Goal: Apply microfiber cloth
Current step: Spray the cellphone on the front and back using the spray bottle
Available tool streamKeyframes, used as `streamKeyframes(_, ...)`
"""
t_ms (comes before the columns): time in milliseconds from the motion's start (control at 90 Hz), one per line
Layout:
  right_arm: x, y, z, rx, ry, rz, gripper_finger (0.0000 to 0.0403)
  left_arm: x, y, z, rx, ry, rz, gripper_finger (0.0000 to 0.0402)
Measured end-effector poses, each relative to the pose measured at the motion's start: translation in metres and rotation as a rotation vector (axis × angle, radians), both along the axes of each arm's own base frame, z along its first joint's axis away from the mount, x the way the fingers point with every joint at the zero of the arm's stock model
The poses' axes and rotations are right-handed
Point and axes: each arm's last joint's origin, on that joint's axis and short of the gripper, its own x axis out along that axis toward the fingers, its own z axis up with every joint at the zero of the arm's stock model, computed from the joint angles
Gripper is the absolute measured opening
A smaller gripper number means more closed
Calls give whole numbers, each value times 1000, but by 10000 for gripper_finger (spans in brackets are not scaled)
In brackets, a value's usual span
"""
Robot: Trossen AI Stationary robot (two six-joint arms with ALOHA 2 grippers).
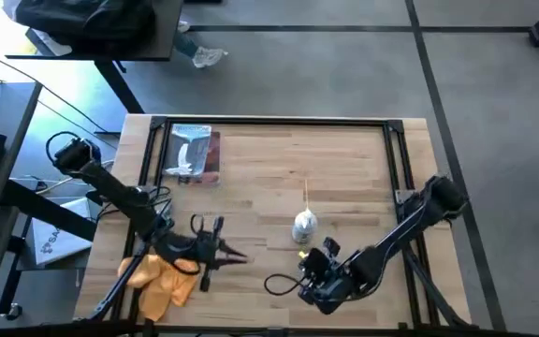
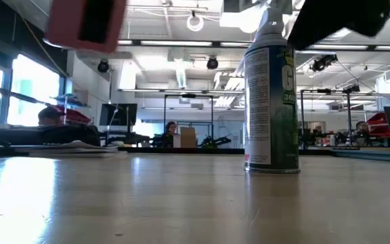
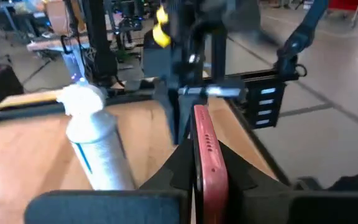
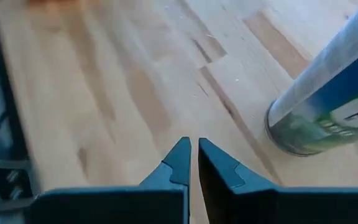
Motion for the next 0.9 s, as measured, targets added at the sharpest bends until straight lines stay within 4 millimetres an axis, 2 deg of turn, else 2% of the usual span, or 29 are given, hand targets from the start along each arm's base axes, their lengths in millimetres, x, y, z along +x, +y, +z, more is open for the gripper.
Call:
streamKeyframes(200,12,3,-39,-72,-151,-227,0,-25,-23,-2,-36,7,15,12)
streamKeyframes(444,21,-5,-72,-141,-257,-394,0,-51,-43,-4,-93,18,-17,12)
streamKeyframes(678,27,-30,-79,-219,-234,-494,0,-64,-49,-5,-50,-1,48,12)
streamKeyframes(900,12,-61,-77,-288,-116,-674,0,-65,-49,-7,-41,8,50,12)
